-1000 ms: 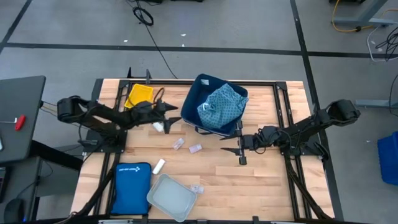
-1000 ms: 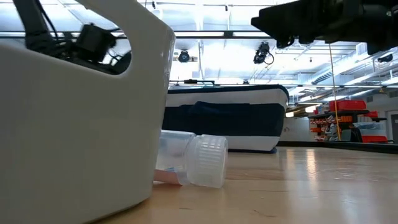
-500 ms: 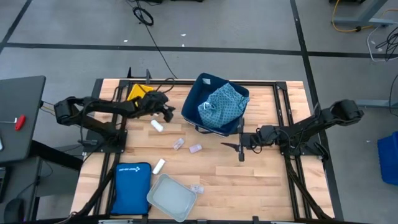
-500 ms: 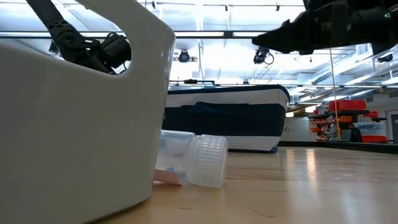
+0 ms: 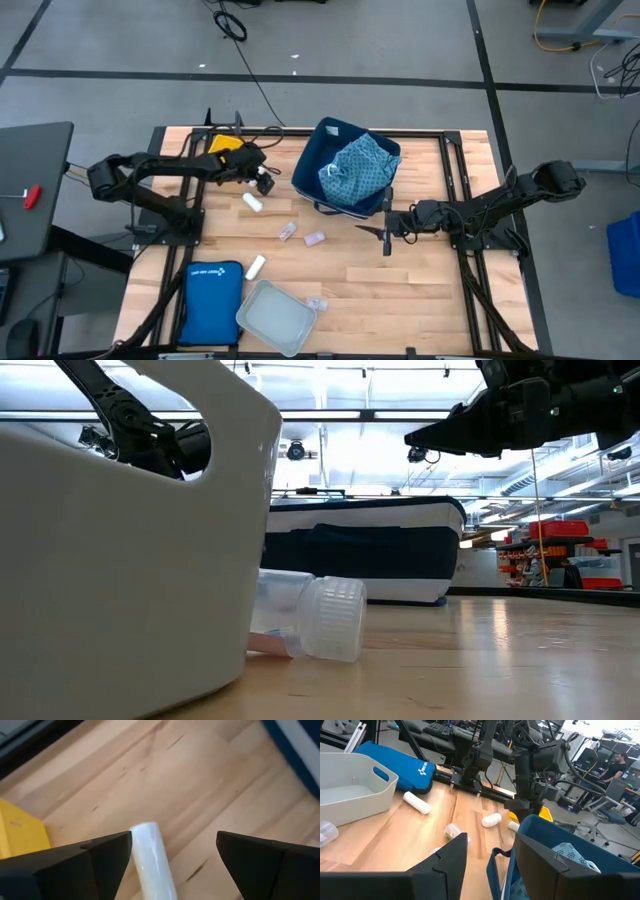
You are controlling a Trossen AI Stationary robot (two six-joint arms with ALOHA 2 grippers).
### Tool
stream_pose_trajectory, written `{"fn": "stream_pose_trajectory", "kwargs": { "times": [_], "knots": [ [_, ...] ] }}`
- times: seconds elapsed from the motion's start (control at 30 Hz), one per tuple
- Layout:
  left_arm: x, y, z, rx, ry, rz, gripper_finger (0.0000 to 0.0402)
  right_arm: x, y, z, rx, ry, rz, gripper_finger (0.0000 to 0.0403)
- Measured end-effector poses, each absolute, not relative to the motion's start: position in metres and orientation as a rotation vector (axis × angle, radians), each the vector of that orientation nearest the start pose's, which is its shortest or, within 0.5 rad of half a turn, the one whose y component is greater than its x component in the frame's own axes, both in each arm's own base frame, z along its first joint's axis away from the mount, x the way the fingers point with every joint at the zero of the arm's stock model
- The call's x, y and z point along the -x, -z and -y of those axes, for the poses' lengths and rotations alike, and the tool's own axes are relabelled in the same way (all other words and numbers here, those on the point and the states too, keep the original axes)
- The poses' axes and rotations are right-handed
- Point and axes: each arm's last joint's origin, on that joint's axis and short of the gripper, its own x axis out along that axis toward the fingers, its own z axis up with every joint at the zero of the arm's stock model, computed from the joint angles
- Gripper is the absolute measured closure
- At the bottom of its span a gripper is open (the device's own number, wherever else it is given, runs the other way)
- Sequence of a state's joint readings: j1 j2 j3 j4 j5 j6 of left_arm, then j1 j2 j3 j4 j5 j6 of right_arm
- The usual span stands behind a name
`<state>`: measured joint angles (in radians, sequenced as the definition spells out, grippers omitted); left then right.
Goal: Pick & place medical supplies in basket/bin
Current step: Put the top white rolled gauze into the yellow bin
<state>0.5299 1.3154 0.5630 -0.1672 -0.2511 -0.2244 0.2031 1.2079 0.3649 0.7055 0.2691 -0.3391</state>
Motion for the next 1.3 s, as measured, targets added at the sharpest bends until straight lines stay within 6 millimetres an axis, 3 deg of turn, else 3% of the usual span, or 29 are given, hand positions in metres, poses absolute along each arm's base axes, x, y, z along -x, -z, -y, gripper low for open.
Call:
{"fn": "stream_pose_trajectory", "kwargs": {
  "times": [0.37,0.6,0.77,1.0,1.3],
  "knots": [
    [-0.198,-0.132,-0.131,0.406,-0.816,-0.978,0.0110,-0.226,-0.195,-0.039,0.363,0.044,-0.133,0.0231],
    [-0.199,-0.128,-0.131,0.406,-0.816,-0.989,0.0127,-0.226,-0.196,-0.039,0.362,0.046,-0.128,0.0231],
    [-0.200,-0.128,-0.131,0.405,-0.813,-0.987,0.0191,-0.226,-0.196,-0.039,0.361,0.050,-0.122,0.0231],
    [-0.201,-0.128,-0.130,0.375,-0.814,-0.995,0.0354,-0.226,-0.197,-0.039,0.377,0.052,-0.113,0.0231],
    [-0.210,-0.136,-0.120,0.225,-0.852,-0.933,0.0357,-0.227,-0.199,-0.037,0.401,0.064,-0.100,0.0231]
  ]
}}
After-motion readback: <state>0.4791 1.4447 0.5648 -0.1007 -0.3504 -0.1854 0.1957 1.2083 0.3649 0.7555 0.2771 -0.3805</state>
